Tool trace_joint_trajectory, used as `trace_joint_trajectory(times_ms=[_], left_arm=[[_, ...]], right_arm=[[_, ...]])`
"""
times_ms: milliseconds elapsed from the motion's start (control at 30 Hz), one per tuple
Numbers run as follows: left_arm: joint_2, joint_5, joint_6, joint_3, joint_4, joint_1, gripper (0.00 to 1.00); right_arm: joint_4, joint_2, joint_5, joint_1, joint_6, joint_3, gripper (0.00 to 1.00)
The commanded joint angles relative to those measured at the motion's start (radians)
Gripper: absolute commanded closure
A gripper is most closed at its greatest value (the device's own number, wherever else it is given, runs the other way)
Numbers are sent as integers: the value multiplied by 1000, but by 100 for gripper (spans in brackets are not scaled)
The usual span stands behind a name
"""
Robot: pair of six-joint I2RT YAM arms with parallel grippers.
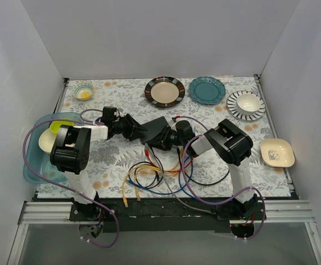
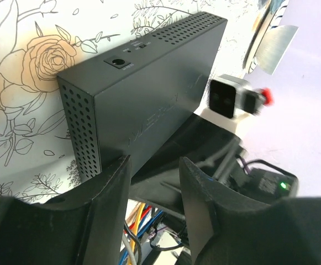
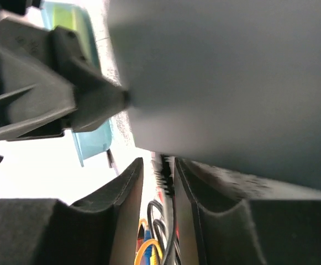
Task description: Pull the plug from the switch port
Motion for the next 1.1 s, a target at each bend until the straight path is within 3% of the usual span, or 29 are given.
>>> trace_joint_trajectory(times_ms=[0, 333, 633, 800, 1067], left_arm=[[-2, -77, 42, -38, -88, 4, 59], [-9, -77, 46, -53, -88, 3, 60], [-22, -52, 32, -75, -55, 4, 60], [-86, 33, -20, -121, 9, -7, 60], [-57, 72, -37, -148, 47, -40, 60]], right_arm=[[-62, 56, -6, -7, 112, 9, 63], [-128, 81, 14, -20, 53, 28, 66], [-160, 88, 11, -21, 18, 39, 87], [-213, 79, 3, -21, -74, 37, 98], [-354, 41, 14, -21, -227, 39, 99]])
